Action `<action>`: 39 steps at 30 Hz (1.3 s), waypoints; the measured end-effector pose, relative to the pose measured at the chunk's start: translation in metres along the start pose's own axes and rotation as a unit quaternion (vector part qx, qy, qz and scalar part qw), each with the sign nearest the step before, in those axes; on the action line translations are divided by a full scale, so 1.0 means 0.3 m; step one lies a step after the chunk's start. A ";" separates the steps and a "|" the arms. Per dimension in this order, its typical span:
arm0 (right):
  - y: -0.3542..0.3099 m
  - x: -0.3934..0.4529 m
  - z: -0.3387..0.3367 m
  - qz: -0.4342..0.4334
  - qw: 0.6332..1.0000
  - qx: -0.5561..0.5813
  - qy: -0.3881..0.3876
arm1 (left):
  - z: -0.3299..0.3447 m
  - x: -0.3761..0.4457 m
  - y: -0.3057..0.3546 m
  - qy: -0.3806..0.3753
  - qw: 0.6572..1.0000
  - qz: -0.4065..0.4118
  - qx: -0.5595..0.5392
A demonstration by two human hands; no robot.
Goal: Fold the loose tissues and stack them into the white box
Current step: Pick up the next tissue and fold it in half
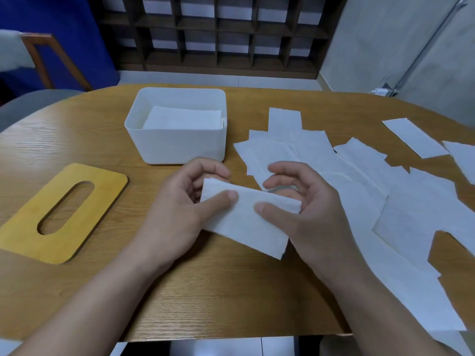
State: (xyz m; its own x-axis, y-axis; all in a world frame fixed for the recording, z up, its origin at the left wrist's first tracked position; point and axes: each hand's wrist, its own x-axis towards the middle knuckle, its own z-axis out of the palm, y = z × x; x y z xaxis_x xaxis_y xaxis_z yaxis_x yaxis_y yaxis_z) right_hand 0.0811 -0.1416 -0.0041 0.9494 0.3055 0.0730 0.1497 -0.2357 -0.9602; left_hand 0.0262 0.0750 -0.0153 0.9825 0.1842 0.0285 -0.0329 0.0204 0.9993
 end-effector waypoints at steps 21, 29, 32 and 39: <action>0.014 -0.027 0.057 0.000 0.998 0.060 -0.025 | 0.025 -0.003 -0.052 0.082 0.994 0.056 0.044; 0.032 -0.027 0.071 -0.003 0.999 0.030 -0.021 | 0.030 -0.010 -0.059 0.082 0.990 0.067 0.093; 0.031 -0.028 0.070 0.007 0.999 0.040 -0.022 | 0.024 -0.010 -0.057 0.079 0.990 0.065 0.095; 0.028 -0.034 0.079 -0.006 0.999 0.016 -0.027 | 0.022 -0.010 -0.061 0.078 0.990 0.072 0.094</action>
State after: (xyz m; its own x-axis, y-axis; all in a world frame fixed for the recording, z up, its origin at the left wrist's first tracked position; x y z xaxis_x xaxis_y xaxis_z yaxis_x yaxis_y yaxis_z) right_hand 0.0662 -0.1247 -0.0194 0.9314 0.3569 0.0713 0.1514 -0.2019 -0.9676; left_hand 0.0252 0.0675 -0.0336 0.9293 0.3215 0.1816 -0.1219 -0.1970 0.9728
